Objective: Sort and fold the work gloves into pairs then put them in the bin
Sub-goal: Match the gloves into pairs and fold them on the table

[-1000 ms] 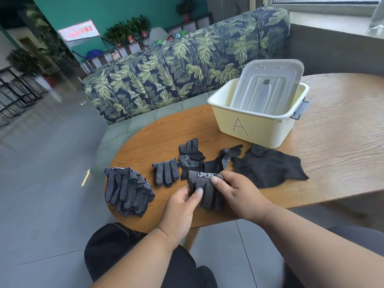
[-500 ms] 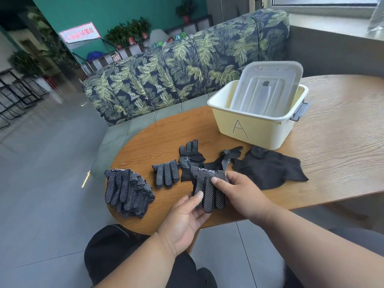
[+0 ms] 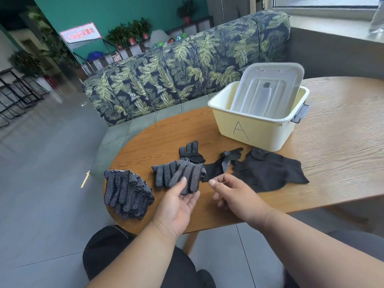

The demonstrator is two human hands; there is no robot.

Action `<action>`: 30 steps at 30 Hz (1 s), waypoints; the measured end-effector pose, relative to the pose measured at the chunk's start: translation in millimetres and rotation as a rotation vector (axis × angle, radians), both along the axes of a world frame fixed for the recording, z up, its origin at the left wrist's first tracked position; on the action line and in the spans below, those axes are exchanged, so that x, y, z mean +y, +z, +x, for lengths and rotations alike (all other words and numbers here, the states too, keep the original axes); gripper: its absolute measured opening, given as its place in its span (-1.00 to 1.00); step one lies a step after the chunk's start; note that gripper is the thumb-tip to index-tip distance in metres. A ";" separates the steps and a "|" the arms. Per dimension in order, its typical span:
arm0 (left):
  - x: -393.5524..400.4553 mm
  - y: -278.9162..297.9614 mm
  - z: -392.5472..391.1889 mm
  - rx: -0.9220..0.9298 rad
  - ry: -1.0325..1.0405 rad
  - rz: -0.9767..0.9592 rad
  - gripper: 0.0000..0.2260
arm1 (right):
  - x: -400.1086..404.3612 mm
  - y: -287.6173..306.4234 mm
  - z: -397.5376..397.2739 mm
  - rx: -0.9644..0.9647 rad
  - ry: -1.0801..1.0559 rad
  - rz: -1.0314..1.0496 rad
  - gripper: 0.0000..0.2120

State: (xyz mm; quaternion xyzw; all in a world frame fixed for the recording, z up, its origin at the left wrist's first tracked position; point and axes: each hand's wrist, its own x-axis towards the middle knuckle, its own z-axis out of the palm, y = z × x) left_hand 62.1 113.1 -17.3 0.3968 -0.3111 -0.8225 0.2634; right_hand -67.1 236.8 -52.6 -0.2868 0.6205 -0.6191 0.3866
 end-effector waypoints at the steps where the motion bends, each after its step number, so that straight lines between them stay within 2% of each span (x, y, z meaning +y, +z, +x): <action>1: -7.4 3.0 -2.8 -0.008 0.043 -0.002 -0.85 | 0.4 0.0 0.0 0.013 0.007 0.009 -0.72; 6: -45.4 15.3 -20.1 -0.048 0.268 -0.008 -0.58 | 1.5 -0.4 0.9 0.051 0.032 0.046 -0.79; 13: -65.6 11.6 -33.8 -0.202 0.362 0.003 -0.64 | 3.9 2.5 1.1 0.075 0.058 0.080 -0.81; 17: -59.5 12.2 -33.8 -0.276 0.373 0.035 -0.85 | 5.3 5.2 1.0 0.083 0.064 0.093 -0.81; 20: -54.6 18.0 -31.3 -0.283 0.411 0.047 -0.64 | 5.7 5.3 0.4 0.095 0.071 0.102 -0.82; 26: -10.8 34.9 -22.4 -0.333 0.345 0.052 -0.50 | 5.1 6.4 1.2 0.126 0.076 0.109 -0.84; 28: 6.7 34.9 -24.5 -0.328 0.259 0.012 -0.53 | 4.8 7.1 1.4 0.130 0.072 0.113 -0.84; 30: 17.8 28.7 -29.0 -0.363 0.096 -0.114 -0.68 | 5.0 8.7 1.8 0.134 0.068 0.123 -0.84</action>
